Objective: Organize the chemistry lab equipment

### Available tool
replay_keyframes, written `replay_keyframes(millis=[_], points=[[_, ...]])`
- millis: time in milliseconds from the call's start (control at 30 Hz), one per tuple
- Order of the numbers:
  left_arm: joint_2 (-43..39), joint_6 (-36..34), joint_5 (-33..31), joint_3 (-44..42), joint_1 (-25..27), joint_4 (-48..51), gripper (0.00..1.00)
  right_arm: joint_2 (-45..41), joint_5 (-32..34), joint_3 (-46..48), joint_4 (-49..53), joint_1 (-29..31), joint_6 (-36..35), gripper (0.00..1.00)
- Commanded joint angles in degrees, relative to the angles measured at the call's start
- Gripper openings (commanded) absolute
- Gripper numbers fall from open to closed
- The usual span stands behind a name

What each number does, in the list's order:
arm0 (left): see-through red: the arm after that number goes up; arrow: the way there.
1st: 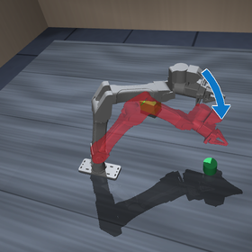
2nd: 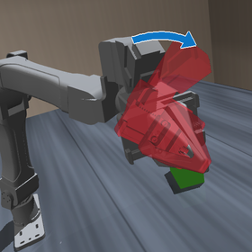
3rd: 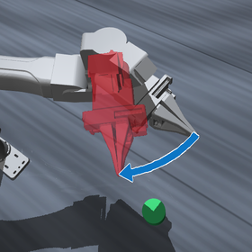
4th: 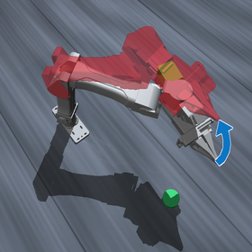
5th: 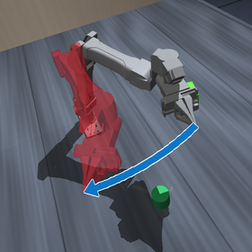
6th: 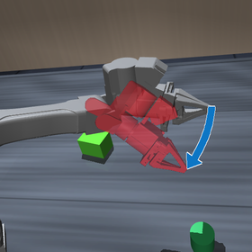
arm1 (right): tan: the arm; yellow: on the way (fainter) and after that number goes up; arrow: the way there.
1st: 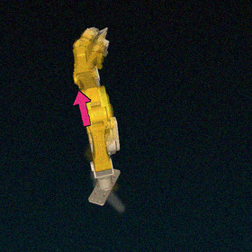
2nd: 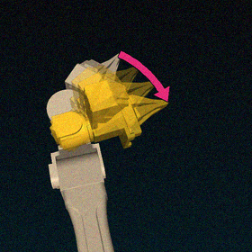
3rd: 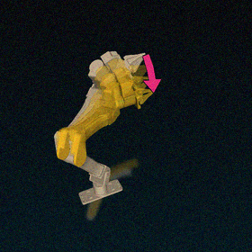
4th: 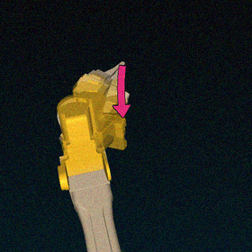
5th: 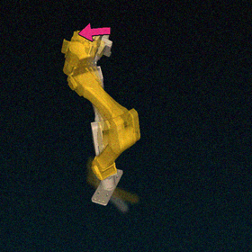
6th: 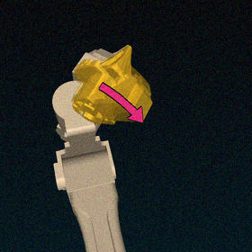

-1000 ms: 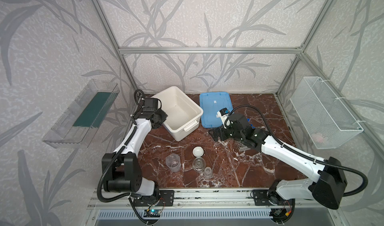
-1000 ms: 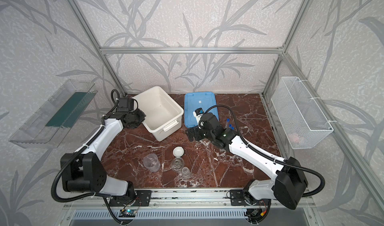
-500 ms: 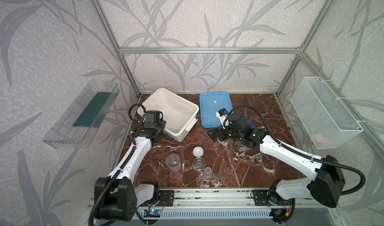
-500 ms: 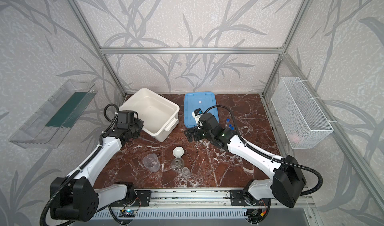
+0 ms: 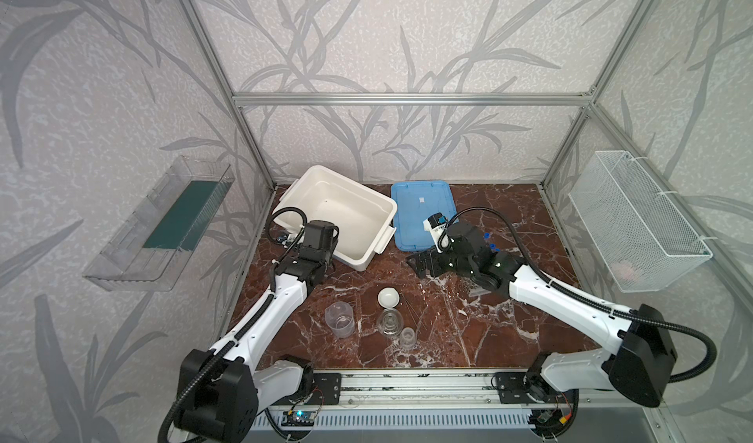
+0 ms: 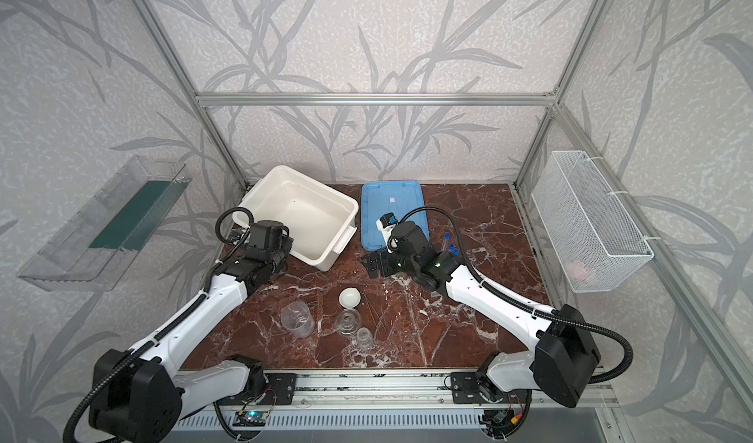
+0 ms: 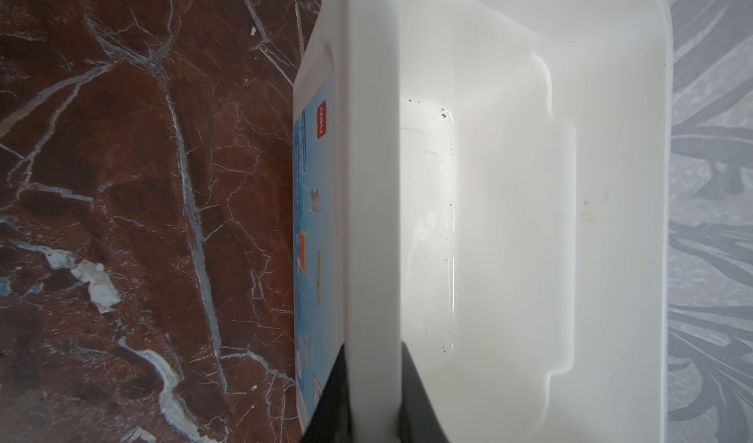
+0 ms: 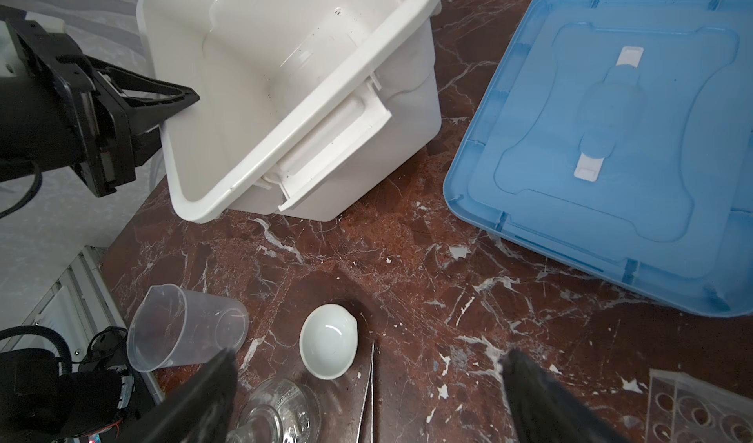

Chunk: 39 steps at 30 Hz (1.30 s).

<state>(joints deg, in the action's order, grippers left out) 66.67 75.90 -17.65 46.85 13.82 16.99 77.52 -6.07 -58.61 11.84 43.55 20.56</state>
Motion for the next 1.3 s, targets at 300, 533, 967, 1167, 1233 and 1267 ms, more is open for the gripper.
replay_keyframes(millis=[300, 533, 967, 1167, 1233, 1267], points=[[-3.4, 2.9, -4.2, -2.7, 0.0, -5.6, 0.21, -0.3, 0.3, 0.5, -0.9, 0.3, 0.0, 0.99], [-4.7, 1.8, -2.0, -4.3, 0.2, -6.1, 0.41, -0.5, 0.7, 0.7, -0.7, 0.3, -0.3, 0.99], [-9.8, -10.3, 4.8, -0.2, -1.6, 8.3, 0.99, -2.0, 1.6, 2.0, -0.6, 0.3, -0.6, 0.99], [-7.7, -11.1, 10.9, 1.4, -6.4, 6.6, 0.99, -3.0, 2.0, 2.5, -0.1, 0.3, -0.9, 0.99], [-5.1, -9.6, 11.3, 4.4, -8.4, 11.4, 0.96, -3.5, 2.5, 2.9, -0.1, 0.3, -1.1, 0.99], [-3.7, -8.9, 10.2, 6.7, -8.8, 15.0, 0.88, -3.7, 2.8, 3.1, -0.1, 0.3, -1.2, 0.99]])
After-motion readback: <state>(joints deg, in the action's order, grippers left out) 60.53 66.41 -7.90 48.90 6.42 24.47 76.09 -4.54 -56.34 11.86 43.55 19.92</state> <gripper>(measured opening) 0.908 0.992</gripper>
